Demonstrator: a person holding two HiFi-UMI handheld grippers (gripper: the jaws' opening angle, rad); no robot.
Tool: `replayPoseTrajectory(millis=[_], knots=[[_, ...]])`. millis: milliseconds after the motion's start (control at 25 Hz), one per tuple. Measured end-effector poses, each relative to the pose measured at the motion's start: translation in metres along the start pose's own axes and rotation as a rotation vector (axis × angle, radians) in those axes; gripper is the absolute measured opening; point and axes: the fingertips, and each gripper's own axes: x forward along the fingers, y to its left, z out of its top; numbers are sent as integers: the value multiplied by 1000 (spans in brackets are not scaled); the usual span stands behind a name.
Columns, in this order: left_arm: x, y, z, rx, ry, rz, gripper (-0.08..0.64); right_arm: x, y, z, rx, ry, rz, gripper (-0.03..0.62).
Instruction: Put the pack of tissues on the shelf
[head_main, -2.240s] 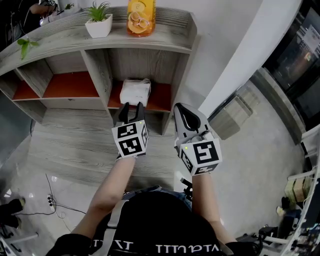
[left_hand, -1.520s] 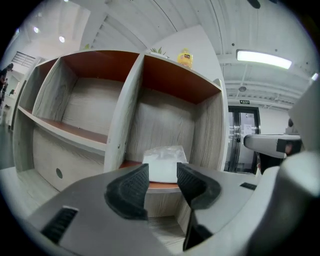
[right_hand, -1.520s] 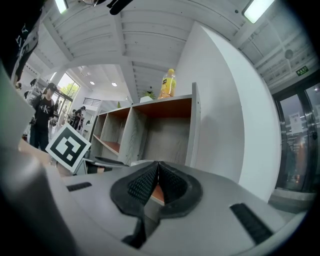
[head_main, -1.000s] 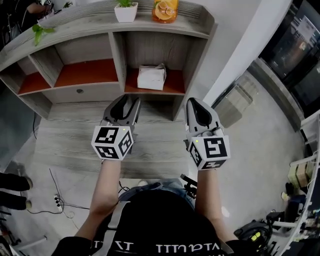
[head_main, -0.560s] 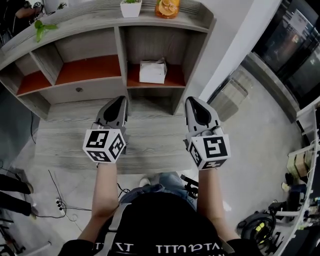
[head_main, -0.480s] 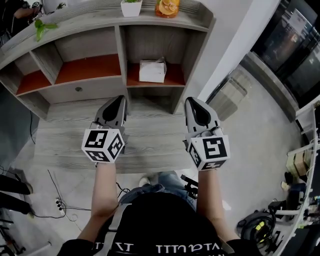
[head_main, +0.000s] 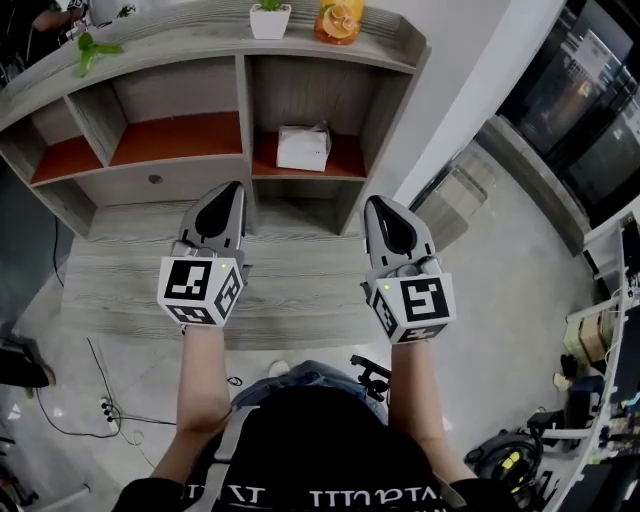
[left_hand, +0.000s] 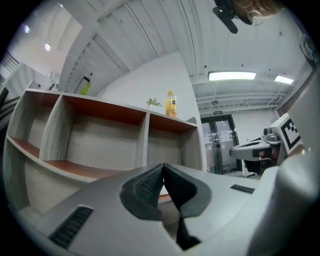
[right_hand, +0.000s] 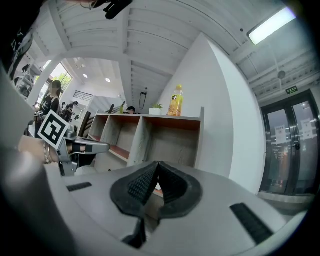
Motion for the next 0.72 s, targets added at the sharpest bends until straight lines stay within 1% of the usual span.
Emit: replayPoseTrajectory(millis=[80, 200, 280, 440, 720], knots=[[2, -2, 3, 17, -4, 2, 14, 1, -1, 3, 4, -15, 4, 17], [4, -7, 8, 42, -9, 6, 14, -1, -7, 10, 61, -66, 11, 17], [6, -8, 10, 51, -7, 7, 14, -1, -10, 13, 77, -81, 19, 17], [7, -9, 13, 60, 1, 18, 14, 3, -14, 15, 28, -65, 18, 17], [11, -3, 29, 99, -15, 51, 14, 9, -21, 22, 3, -54, 28, 17]])
